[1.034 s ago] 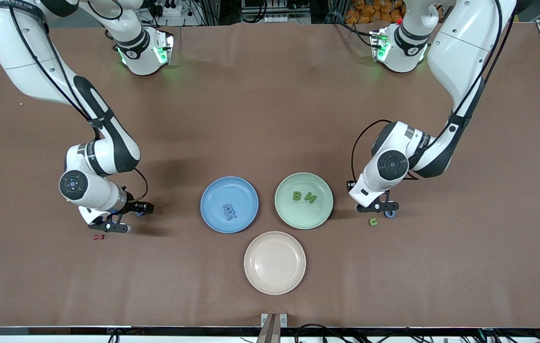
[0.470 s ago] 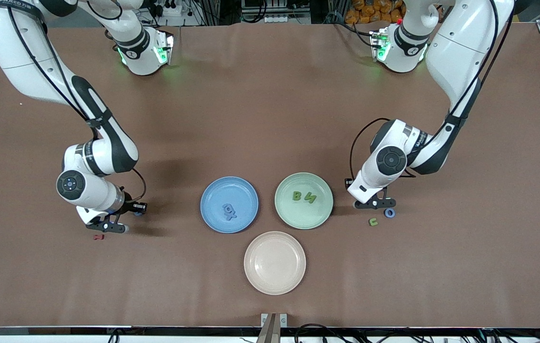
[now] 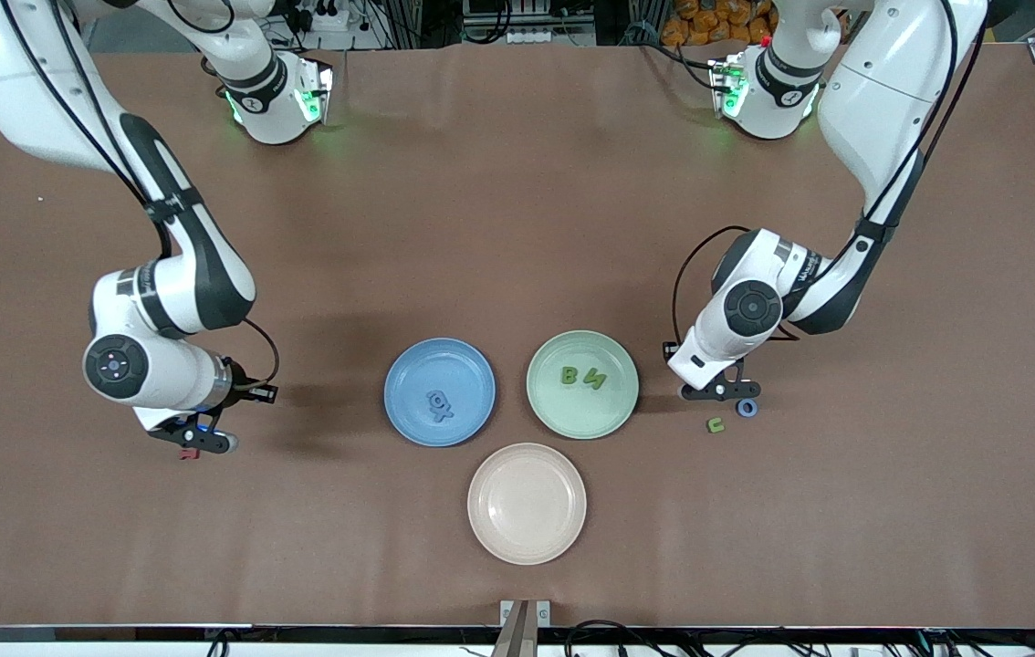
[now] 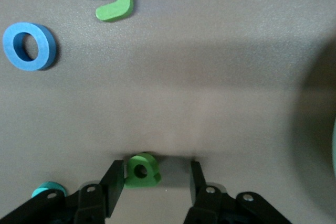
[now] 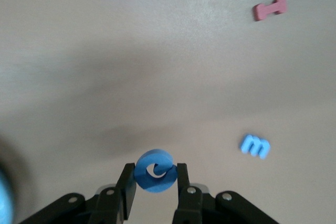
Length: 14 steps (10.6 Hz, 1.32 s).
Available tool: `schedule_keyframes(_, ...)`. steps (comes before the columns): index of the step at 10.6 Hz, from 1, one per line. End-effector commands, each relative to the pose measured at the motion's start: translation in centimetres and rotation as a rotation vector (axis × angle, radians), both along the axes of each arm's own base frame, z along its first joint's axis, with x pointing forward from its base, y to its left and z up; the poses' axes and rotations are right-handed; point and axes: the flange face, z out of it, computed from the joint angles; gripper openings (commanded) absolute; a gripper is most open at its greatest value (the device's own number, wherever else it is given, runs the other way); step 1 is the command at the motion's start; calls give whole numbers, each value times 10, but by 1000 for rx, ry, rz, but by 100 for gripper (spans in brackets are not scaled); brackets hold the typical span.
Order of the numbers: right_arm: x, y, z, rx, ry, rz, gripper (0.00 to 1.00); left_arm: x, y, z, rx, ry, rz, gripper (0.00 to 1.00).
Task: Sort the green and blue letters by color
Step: 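Drop the e on the blue plate while the left gripper drops p on green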
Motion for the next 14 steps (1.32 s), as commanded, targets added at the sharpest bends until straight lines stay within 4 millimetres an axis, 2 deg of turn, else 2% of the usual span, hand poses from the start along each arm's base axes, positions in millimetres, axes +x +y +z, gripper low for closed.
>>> schedule_keyframes(1,8,45,69,120,52,-153,0,-4,12,3,6,-11,-24,42)
schedule_keyframes(2,9,64,99,153,38,-188,0,-4,12,3,7,-9,-24,29)
schedule_keyframes(3,10,86,121,172,12,-221,0,-4,12,3,6,-9,-23,11)
schedule_keyframes(4,8,100,130,184,7,-242,0,-4,12,4,6,-10,-23,0)
schedule_keyframes(7,-8,160,157,209,0,-332,0,-2,18,3,6,-9,-12,0)
schedule_keyframes(8,-13,175,159,199,-4,-336,2,-1,17,4,5,-12,-11,0)
schedule_keyframes(9,-12,175,158,196,3,-372,94,1,16,7,3,-17,-12,0)
schedule_keyframes(10,-12,174,156,190,7,-388,100,3,16,11,2,-25,-11,0)
schedule_keyframes(12,-8,163,153,174,-2,-378,100,10,10,34,-11,-55,5,0)
schedule_keyframes(13,-4,147,145,142,-13,-331,100,12,2,43,-16,-54,-2,0)
schedule_keyframes(14,-1,122,136,124,13,-278,100,17,-2,51,-20,-50,7,0)
